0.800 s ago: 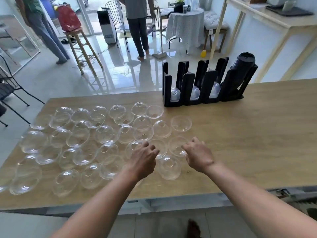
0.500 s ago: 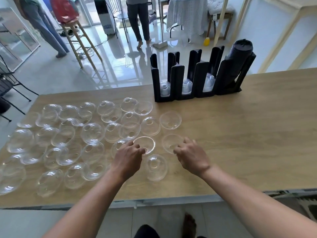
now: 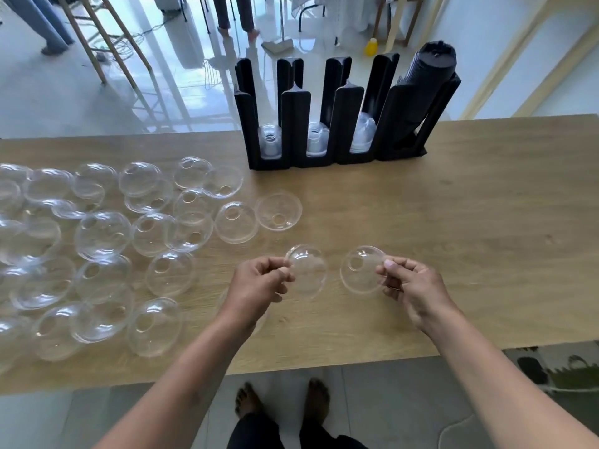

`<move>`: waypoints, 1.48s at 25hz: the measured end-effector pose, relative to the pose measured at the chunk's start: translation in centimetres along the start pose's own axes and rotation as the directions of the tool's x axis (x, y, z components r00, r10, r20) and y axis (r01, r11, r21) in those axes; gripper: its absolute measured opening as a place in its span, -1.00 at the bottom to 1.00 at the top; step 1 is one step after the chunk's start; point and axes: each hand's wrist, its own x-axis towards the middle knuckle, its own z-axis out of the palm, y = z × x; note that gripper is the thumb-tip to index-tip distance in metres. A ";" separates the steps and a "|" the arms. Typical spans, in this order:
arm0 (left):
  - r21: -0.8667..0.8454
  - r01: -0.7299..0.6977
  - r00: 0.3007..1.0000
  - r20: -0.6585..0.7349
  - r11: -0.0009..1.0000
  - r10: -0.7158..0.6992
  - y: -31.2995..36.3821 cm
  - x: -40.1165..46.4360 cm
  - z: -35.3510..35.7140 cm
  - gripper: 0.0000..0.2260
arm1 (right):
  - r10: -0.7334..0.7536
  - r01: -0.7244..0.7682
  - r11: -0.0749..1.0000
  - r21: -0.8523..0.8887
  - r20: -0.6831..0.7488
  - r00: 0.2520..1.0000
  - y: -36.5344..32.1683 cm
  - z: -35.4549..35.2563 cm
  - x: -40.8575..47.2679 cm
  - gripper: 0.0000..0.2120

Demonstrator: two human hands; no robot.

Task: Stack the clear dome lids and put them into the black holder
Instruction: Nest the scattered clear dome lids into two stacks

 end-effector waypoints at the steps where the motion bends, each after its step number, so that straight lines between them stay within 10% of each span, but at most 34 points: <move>1: -0.012 0.048 0.999 0.014 0.999 -0.048 -0.2 0.5 0.4 -0.85 | 0.000 0.000 1.000 -0.015 -0.013 1.000 0.3 -0.3 0.5 -0.95; 7: 0.313 0.056 0.993 -0.117 0.948 -0.020 -0.6 3.1 0.8 -0.82 | -0.280 0.222 0.810 -0.543 -0.026 0.960 1.1 -0.7 1.4 -0.76; 10: 0.712 -0.094 0.949 -0.148 0.696 0.279 -1.2 2.9 0.2 -0.66 | -0.443 0.407 0.528 -0.745 0.168 0.881 1.4 -0.4 0.4 -0.54; 12: 0.793 -0.320 0.890 0.064 0.517 0.452 -1.9 2.2 0.4 -0.52 | -0.470 0.473 0.316 -0.822 0.297 0.831 2.0 0.2 -0.1 -0.46; 17: 0.901 -0.402 0.862 0.314 0.160 0.399 -3.4 2.5 2.6 -0.33 | -0.473 0.470 0.131 -0.873 0.361 0.803 2.9 1.2 -0.6 -0.37; 20: 0.881 -0.409 0.861 0.286 0.238 0.420 -3.4 2.1 2.0 -0.27 | -0.482 0.469 0.096 -0.878 0.371 0.794 2.4 1.4 -0.9 -0.30; 25: 0.875 -0.317 0.877 0.123 0.367 0.464 -5.2 -0.7 -4.2 -0.24 | -0.633 0.667 -0.005 -0.745 0.518 0.575 -0.6 5.1 -0.4 -0.39; 29: 0.934 -0.200 0.965 0.136 0.297 0.224 -6.9 -2.1 -6.4 -0.03 | -0.558 0.736 -0.150 -0.660 0.671 0.488 -3.0 12.2 1.8 -0.60; 34: 0.906 -0.217 0.953 0.116 0.363 0.279 -7.4 -2.1 -5.8 -0.12 | -0.374 0.676 -0.427 -0.601 0.798 0.472 -3.7 16.9 4.7 -0.73; 37: 0.843 -0.208 0.956 0.068 0.496 0.287 -6.9 -2.6 -6.0 -0.14 | -0.468 0.736 -0.319 -0.597 0.775 0.426 -4.1 16.0 4.4 -0.78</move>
